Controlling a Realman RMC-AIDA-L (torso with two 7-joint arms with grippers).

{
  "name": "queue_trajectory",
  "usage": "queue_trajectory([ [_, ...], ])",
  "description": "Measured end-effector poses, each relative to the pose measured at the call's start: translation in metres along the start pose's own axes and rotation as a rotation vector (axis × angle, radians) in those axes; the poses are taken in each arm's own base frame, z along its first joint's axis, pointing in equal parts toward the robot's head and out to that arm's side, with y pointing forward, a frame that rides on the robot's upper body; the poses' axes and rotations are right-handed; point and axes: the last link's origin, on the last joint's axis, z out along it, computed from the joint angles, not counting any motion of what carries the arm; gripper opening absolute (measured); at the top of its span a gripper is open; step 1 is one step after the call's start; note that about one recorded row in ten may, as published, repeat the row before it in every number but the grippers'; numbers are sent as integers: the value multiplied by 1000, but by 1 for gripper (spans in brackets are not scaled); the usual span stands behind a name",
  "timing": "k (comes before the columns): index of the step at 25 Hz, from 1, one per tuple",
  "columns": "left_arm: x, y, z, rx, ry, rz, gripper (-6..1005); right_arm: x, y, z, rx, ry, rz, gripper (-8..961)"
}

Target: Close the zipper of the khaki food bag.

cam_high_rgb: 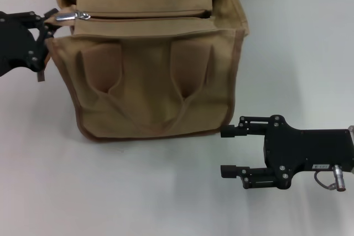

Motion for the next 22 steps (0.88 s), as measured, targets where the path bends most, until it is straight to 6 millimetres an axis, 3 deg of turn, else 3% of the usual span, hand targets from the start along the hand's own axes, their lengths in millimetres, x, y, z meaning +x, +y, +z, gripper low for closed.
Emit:
queue_trajectory([
  [10,2,17,-8,52,128,-89,22,-19,1,2,-3,-156,5,708],
  [16,7,22,-2,54,206,-132,22,-55,-9,7,-62,-313,138,708],
  [22,11,22,8,44,245,-149,22,-88,-28,28,-170,-314,294,708],
])
